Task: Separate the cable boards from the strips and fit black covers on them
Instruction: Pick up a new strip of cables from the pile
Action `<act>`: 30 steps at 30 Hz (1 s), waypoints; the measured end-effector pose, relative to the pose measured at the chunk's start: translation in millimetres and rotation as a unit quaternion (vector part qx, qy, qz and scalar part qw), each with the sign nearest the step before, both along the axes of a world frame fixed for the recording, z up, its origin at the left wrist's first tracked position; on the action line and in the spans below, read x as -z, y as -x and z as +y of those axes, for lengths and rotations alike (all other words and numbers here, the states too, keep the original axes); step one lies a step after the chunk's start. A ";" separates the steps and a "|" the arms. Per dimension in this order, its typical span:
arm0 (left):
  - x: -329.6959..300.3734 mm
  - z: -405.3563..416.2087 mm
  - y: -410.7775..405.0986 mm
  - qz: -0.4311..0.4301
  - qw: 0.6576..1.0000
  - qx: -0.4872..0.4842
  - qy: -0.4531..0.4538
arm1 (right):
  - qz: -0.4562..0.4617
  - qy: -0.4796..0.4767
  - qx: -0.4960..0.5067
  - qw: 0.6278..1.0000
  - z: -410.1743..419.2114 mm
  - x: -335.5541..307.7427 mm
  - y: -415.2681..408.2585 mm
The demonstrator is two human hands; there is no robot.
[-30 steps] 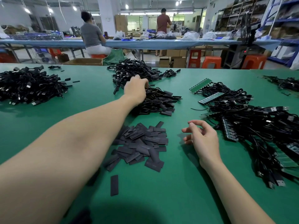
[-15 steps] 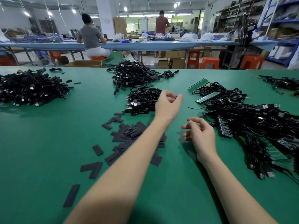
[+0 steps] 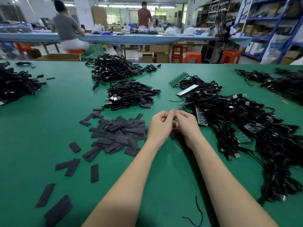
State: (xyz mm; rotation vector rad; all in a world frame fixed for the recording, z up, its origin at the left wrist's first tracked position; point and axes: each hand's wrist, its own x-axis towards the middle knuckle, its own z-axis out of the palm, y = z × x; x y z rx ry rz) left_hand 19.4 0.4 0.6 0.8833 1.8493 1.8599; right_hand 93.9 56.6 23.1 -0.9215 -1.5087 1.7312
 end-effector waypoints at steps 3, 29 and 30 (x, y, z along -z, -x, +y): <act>0.1 1.1 -2.8 0.076 0.996 -0.004 0.036 | -0.073 -0.061 0.021 0.995 10.2 -3.1 -12.6; -29.2 86.6 -49.7 -0.305 0.939 0.088 0.129 | -0.412 -0.256 0.121 0.866 60.6 -35.2 -74.1; -30.0 89.9 -50.7 -0.294 0.942 0.086 0.141 | -0.408 -0.256 0.123 0.868 61.5 -35.8 -75.1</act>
